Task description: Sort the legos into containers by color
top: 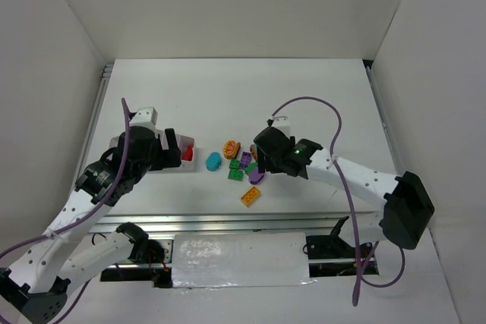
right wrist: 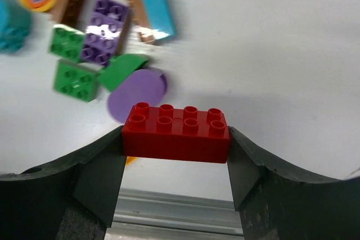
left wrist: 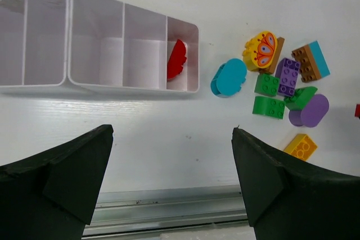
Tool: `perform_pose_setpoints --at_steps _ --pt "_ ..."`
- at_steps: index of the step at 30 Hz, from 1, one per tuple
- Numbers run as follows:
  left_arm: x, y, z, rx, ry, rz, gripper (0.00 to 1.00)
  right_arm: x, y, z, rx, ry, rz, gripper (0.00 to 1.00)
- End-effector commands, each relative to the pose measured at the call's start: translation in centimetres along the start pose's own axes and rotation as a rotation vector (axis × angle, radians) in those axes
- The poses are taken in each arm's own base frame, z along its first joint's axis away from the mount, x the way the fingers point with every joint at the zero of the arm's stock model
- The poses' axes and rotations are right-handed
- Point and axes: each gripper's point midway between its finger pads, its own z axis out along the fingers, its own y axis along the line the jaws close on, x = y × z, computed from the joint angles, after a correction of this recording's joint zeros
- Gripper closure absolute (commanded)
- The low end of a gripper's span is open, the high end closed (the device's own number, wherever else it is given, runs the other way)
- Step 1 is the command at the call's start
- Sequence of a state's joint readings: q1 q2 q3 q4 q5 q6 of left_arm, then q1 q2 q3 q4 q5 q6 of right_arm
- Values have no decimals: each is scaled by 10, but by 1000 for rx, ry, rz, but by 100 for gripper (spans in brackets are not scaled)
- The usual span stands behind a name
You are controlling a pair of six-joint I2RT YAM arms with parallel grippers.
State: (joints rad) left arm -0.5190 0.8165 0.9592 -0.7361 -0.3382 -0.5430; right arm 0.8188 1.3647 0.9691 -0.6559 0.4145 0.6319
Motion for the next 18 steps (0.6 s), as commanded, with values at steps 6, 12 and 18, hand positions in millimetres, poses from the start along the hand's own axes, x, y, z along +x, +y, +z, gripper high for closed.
perform_pose_setpoints --at_steps 6,12,18 --pt "-25 35 -24 -158 -155 -121 0 -71 66 -67 -326 -227 -105 100" --pt "-33 60 -39 -251 -235 -205 0 -113 132 -89 -529 -303 -231 100" --pt "-37 70 -50 -274 -287 -248 0 -141 194 -65 -601 -319 -462 100"
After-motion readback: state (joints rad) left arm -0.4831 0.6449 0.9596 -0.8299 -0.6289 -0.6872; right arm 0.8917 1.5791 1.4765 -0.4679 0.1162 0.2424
